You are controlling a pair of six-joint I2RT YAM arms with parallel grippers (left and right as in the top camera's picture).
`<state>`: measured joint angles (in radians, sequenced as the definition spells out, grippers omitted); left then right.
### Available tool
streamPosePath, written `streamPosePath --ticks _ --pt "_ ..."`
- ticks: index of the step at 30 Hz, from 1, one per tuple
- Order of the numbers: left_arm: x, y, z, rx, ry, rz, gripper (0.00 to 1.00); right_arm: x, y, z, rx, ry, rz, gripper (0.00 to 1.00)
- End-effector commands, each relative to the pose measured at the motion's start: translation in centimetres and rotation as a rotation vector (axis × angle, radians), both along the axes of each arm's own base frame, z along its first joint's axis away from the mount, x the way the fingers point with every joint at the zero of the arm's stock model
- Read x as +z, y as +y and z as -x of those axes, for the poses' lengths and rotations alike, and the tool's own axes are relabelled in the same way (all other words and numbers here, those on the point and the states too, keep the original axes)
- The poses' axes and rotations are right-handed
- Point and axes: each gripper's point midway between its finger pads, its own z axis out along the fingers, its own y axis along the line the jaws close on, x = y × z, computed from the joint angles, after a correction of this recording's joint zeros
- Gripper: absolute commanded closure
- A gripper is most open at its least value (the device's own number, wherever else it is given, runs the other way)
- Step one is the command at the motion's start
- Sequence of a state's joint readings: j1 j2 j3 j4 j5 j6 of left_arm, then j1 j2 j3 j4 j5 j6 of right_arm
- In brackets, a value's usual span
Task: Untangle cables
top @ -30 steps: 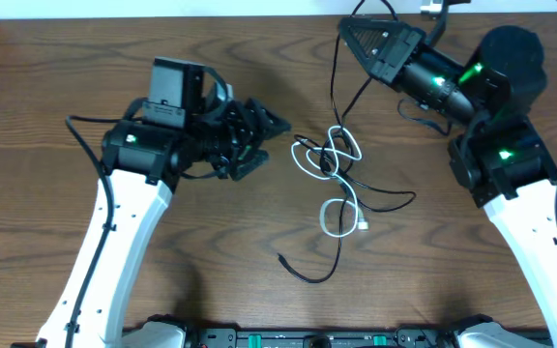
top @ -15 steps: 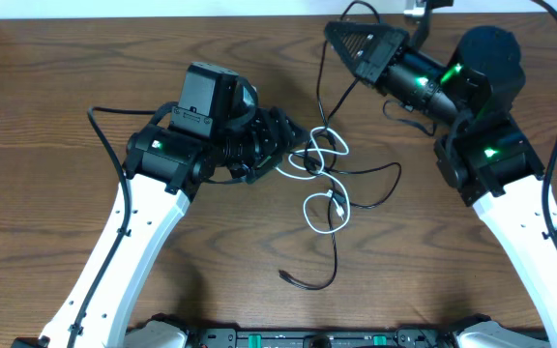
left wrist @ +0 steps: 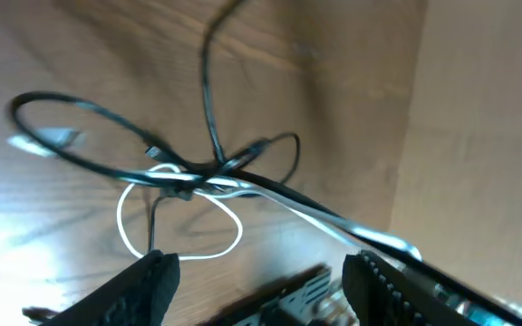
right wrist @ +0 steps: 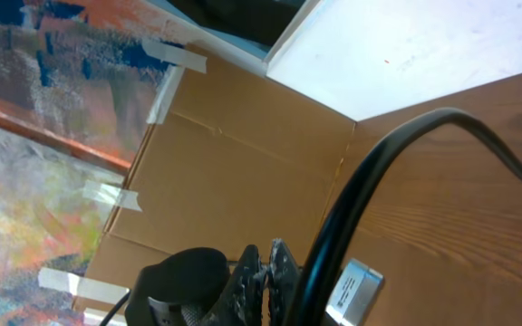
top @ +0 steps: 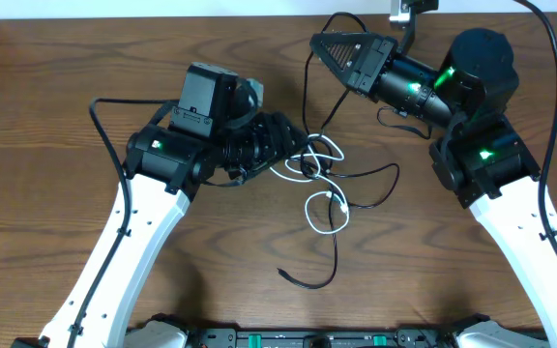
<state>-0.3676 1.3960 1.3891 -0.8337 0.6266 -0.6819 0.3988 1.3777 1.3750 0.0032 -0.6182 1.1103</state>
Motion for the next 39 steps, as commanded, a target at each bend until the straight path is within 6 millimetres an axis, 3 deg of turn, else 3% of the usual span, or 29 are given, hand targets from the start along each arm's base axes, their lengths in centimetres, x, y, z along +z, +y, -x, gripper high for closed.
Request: streamPosePath --ticks 1,10,15,21,27,31,39 --pt "1.0 -0.8 0.7 -0.208 -0.17 -0.007 0.36 0.1 0.6 0.8 0.04 -0.005 0.002 0.99" --pt "1.2 -0.8 0.6 -0.445 -0.441 -0.102 0.28 0.1 1.7 3.2 0.195 0.031 -0.016 0.99" --pt "1.3 -0.9 0.4 -0.485 -0.499 -0.117 0.26 0.2 1.9 3.8 0.236 0.054 -0.027 0.99" --pt "3.4 -2.8 2.4 -0.637 -0.6 0.039 0.26 0.3 2.1 4.5 0.277 0.05 -0.028 0.99" --pt "3.6 -3.0 2.6 -0.656 -0.612 0.058 0.26 0.3 2.4 5.4 0.331 0.081 -0.039 0.99" --pt "4.4 -3.6 3.8 -0.717 -0.64 0.131 0.25 0.3 2.4 5.7 0.351 0.105 -0.048 0.99" --pt "3.4 -3.1 5.1 -0.771 -0.617 0.116 0.42 1.1 2.5 6.4 0.395 0.1 -0.07 0.99"
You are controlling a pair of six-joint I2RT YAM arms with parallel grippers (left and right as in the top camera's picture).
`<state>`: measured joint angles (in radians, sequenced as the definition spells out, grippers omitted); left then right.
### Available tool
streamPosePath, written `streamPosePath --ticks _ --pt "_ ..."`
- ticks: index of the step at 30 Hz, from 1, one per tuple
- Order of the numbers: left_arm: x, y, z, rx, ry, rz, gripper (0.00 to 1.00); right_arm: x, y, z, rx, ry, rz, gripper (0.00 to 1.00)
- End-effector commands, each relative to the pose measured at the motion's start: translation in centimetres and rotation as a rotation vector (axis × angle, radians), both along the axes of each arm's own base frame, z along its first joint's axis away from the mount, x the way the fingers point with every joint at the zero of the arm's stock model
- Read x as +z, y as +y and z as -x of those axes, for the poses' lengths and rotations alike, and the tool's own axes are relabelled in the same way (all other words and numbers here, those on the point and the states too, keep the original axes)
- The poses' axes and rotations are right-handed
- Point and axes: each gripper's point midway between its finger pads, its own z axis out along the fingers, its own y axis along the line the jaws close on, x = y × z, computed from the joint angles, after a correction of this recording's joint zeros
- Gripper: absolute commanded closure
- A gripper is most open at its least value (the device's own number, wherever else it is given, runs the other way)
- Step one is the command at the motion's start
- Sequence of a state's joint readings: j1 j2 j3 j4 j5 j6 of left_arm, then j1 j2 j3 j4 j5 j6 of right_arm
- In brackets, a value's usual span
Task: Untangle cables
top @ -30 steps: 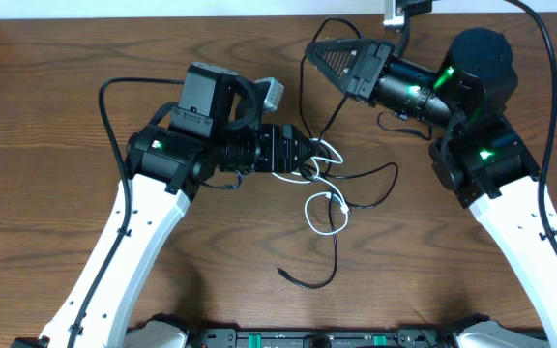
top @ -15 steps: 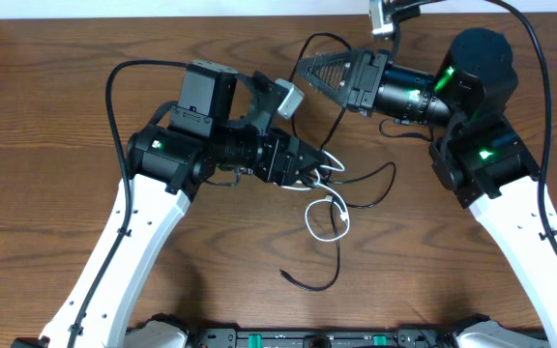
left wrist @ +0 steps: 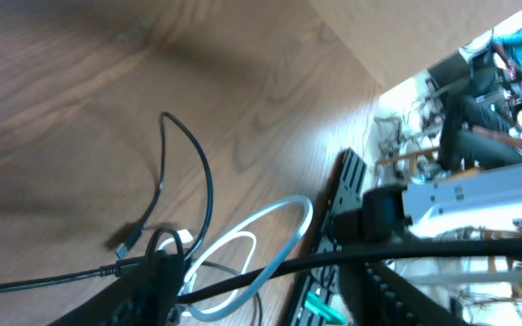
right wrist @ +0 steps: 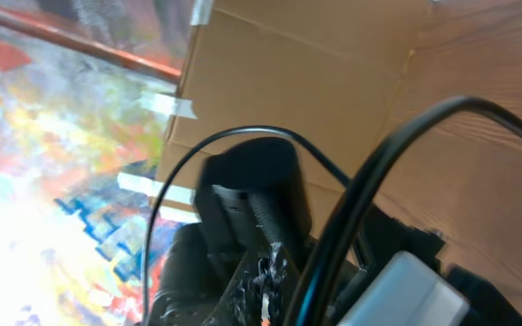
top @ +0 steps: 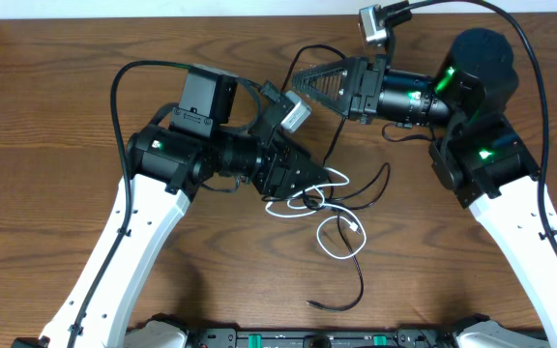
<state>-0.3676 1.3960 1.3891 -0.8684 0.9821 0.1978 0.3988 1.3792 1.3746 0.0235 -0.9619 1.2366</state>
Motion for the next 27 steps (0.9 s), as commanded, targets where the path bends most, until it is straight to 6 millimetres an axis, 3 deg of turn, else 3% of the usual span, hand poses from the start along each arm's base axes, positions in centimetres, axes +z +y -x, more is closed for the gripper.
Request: streamPosePath --ticks 1,8,12,16,18,24,27 --pt "0.4 0.0 0.9 -0.06 -0.041 0.012 0.43 1.1 0.3 1.1 0.053 -0.004 -0.028 0.99" --pt "0.2 0.1 1.2 -0.064 -0.029 0.005 0.57 1.5 0.1 1.1 0.055 -0.026 -0.038 0.99" --pt "0.2 0.2 1.2 -0.064 -0.028 0.004 0.74 1.5 0.1 1.1 0.054 -0.026 -0.037 0.99" --pt "0.1 0.2 1.2 -0.064 -0.027 0.004 0.81 1.5 0.1 1.0 0.051 -0.026 -0.037 0.99" --pt "0.1 0.2 1.2 -0.064 -0.027 0.004 0.92 1.5 0.1 1.0 0.051 -0.026 -0.037 0.99" --pt "-0.1 0.3 0.8 -0.049 -0.036 -0.012 0.93 1.4 0.0 0.9 0.047 -0.042 -0.033 0.99" --pt "-1.4 1.7 -1.6 0.127 0.018 -0.11 0.93 0.5 -0.8 -0.4 -0.018 -0.088 0.007 0.99"
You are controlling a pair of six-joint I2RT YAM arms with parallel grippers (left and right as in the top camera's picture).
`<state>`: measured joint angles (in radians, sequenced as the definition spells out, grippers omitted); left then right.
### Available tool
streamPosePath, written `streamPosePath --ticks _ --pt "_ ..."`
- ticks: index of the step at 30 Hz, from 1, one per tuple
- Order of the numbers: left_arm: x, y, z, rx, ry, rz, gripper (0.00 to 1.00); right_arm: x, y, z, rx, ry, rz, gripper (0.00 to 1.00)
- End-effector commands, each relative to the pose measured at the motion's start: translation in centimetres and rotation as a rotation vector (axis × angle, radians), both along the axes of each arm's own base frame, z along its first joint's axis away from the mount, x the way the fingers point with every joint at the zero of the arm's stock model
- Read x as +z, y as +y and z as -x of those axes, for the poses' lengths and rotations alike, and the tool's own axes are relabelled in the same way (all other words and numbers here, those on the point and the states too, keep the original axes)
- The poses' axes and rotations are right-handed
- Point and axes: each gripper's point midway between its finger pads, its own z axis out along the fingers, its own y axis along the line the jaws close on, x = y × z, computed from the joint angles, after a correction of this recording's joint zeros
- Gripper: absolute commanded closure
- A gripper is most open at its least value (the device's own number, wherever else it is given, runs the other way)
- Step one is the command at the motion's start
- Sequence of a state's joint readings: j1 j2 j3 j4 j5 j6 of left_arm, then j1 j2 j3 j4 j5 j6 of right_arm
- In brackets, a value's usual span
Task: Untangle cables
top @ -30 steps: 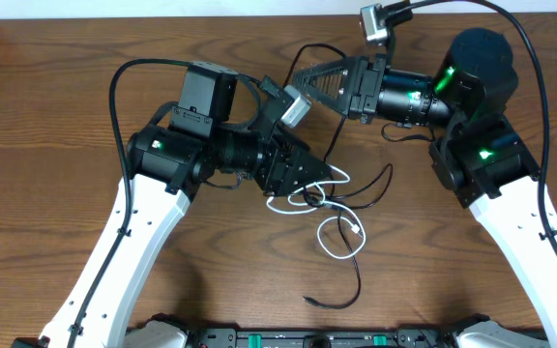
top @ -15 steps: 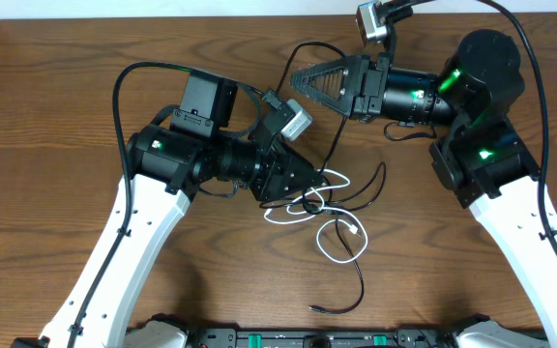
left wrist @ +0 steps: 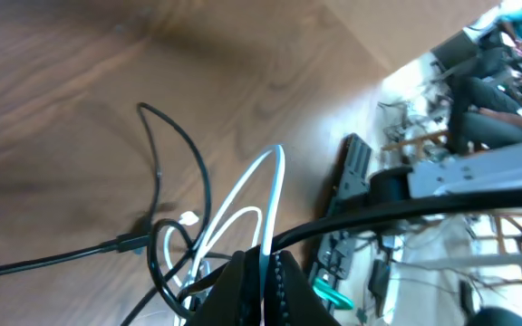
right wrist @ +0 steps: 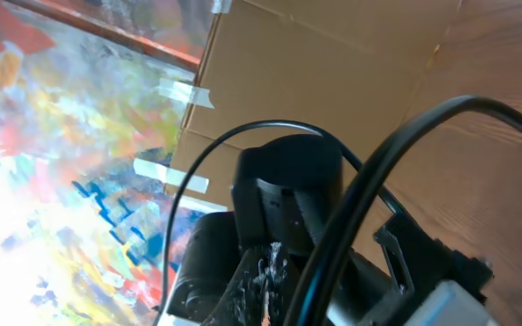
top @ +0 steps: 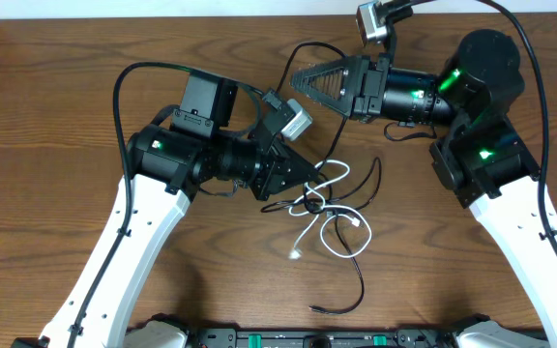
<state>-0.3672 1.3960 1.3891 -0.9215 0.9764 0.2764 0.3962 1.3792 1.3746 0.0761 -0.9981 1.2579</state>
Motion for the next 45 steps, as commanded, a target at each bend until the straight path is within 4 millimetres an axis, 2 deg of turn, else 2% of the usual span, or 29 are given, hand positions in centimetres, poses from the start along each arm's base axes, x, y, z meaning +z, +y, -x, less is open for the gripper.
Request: streamPosePath --ticks 1,5,9,13,16,22,25,27,28,34,39,40,45 --pt "-1.3 2.1 -3.3 0.253 0.062 -0.12 0.93 -1.1 -1.3 -1.8 -0.091 -0.041 0.05 0.99" --pt "-2.4 5.3 -6.1 0.509 0.142 -0.191 0.93 -5.6 -4.4 -5.2 -0.293 0.122 0.177 0.98" --pt "-2.4 7.8 -7.7 0.648 0.206 -0.173 0.92 -10.8 -9.1 -8.1 -0.547 0.182 0.392 0.99" --pt "-2.4 10.4 -9.0 0.769 0.259 -0.153 0.93 -15.4 -14.1 -8.9 -0.798 0.304 0.607 0.98" --pt "-2.8 13.3 -10.1 0.928 0.32 -0.153 0.92 -17.4 -17.4 -8.7 -0.946 0.353 0.743 0.99" --pt "-3.9 19.9 -11.0 1.215 0.4 -0.182 0.92 -18.9 -23.3 -8.1 -1.167 0.412 0.902 0.99" --pt "-4.9 23.9 -10.5 1.374 0.434 -0.243 0.93 -19.1 -26.4 -8.0 -1.263 0.445 0.938 0.99" --pt "-5.8 27.9 -9.4 1.542 0.473 -0.305 0.93 -19.3 -29.8 -7.5 -1.349 0.493 0.962 0.99" --pt "-6.0 29.1 -9.0 1.594 0.489 -0.314 0.92 -19.4 -30.6 -7.4 -1.371 0.507 0.968 0.99" --pt "-6.0 33.1 -8.2 1.722 0.523 -0.281 0.93 -19.5 -36.0 -6.3 -1.489 0.559 1.015 0.99" --pt "-5.9 35.3 -7.6 1.811 0.55 -0.244 0.93 -19.4 -40.4 -5.0 -1.587 0.613 1.027 0.99" --pt "-5.8 36.3 -7.5 1.851 0.556 -0.219 0.93 -19.4 -42.0 -4.4 -1.63 0.638 1.023 0.99" --pt "-5.7 38.0 -6.9 1.916 0.57 -0.192 0.93 -19.5 -44.4 -3.1 -1.692 0.689 1.018 0.99"
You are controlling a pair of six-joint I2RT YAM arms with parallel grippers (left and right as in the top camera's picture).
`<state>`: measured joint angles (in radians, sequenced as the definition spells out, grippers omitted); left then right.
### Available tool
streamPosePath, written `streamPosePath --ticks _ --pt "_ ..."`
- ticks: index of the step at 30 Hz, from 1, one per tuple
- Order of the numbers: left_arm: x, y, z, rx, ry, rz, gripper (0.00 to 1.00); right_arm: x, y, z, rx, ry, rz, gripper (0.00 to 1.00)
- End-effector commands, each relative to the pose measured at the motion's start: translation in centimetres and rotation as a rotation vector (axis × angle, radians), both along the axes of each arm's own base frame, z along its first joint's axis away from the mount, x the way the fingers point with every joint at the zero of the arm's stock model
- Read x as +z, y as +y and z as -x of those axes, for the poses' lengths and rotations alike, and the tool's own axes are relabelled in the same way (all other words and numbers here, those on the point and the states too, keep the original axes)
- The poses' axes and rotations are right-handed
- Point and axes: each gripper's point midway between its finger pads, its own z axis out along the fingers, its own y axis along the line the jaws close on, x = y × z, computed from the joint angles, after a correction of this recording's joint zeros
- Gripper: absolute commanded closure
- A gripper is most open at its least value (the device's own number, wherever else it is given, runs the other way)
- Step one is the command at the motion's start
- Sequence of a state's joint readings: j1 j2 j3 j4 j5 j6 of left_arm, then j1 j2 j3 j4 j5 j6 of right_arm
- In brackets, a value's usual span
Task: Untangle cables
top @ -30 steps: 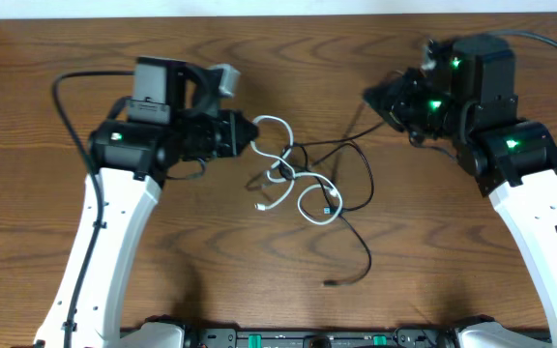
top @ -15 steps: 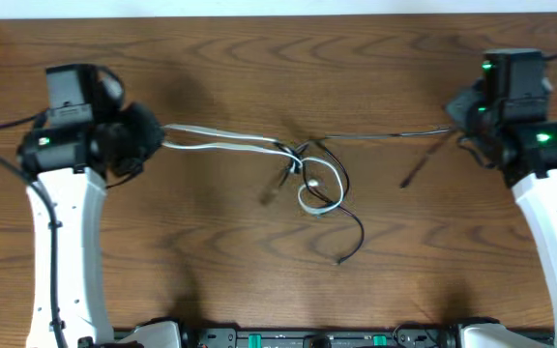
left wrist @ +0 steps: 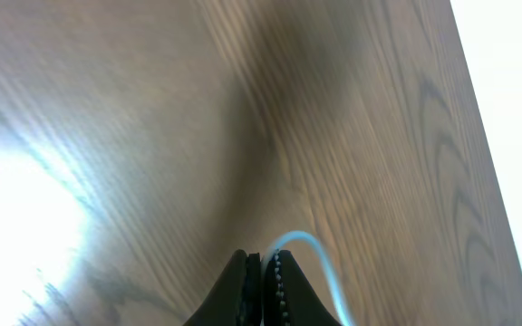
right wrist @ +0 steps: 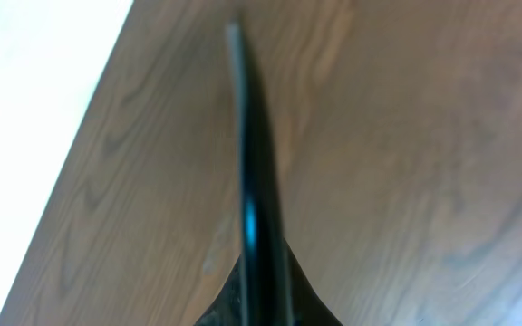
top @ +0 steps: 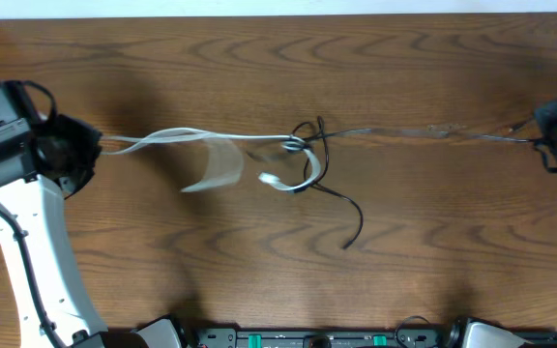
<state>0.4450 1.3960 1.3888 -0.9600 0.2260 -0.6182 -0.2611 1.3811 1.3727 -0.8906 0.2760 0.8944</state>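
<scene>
The white cable (top: 162, 138) runs taut from the far left to a knot (top: 304, 150) at mid-table. The black cable (top: 424, 131) runs taut from that knot to the far right. My left gripper (top: 93, 147) sits at the left edge, and in the left wrist view it (left wrist: 263, 264) is shut on the white cable (left wrist: 308, 246). My right gripper (top: 546, 135) is at the right edge, and in its wrist view it (right wrist: 259, 272) is shut on the black cable (right wrist: 250, 163). A blurred white loop (top: 213, 166) hangs left of the knot. A black tail (top: 348, 217) trails toward the front.
The brown wooden table (top: 278, 68) fills the view, with its white far edge along the top. A cardboard corner shows at the top left. The arm bases' black rail (top: 307, 338) lies along the front edge.
Both grippers were close together over the tangle at mid-table. Now they are far apart at the left and right edges, each still shut on its cable. The cables are stretched into one line with a small knot.
At first my left gripper was open over a loose tangle while the right was shut on the black cable. Then the left was lower at the tangle, then shut on the white cable. Now both cables are stretched tight across the table.
</scene>
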Motion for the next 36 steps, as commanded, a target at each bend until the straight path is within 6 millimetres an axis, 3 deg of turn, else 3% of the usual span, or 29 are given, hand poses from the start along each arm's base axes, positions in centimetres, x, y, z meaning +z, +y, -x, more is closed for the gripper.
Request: streamPosePath --ticks 1,5,7,11,16,18,19,22,25,28,31,33,36 --pt "0.3 2.4 0.8 0.115 0.001 -0.016 0.92 0.5 -2.7 1.5 -0.078 0.021 0.054 0.99" --pt "-0.4 4.2 1.6 0.225 0.021 0.006 0.93 0.3 -4.1 2.2 -0.121 0.029 0.054 0.99" --pt "-0.8 4.0 1.3 0.214 0.02 0.049 0.93 0.1 -3.9 2.0 -0.108 0.023 0.028 0.99" --pt "-1.1 1.8 -0.7 0.027 -0.028 0.107 0.93 -0.9 -2.1 0.6 -0.012 0.01 -0.06 0.99" --pt "-0.1 -2.5 -3.8 -0.237 -0.158 0.217 0.92 -2.5 -0.7 -1.2 0.089 0.019 -0.132 0.92" --pt "1.6 -5.1 -4.9 -0.395 -0.269 0.27 0.93 -3.7 -0.3 -1.5 0.101 0.051 -0.158 0.92" --pt "3.9 -7.4 -5.5 -0.538 -0.392 0.315 0.93 -4.7 0.3 -1.9 0.136 0.075 -0.185 0.94" --pt "9.0 -11.1 -6.3 -0.731 -0.622 0.406 0.93 -6.6 2.9 -3.3 0.292 0.106 -0.26 0.99" --pt "11.9 -12.7 -6.7 -0.743 -0.688 0.437 0.93 -7.6 5.4 -4.4 0.427 0.114 -0.301 0.93" --pt "15.0 -15.6 -6.3 -0.811 -0.763 0.429 0.93 -7.8 8.2 -5.4 0.559 0.105 -0.314 0.88" --pt "18.0 -19.1 -5.0 -0.906 -0.834 0.429 0.93 -6.8 13.0 -6.6 0.805 0.048 -0.316 0.72" --pt "19.8 -21.3 -4.1 -0.943 -0.868 0.444 0.93 -5.8 16.9 -6.9 0.99 -0.002 -0.321 0.3" --pt "21.7 -23.5 -3.1 -0.946 -0.903 0.459 0.93 -4.8 22.2 -6.4 1.224 -0.055 -0.321 0.04"
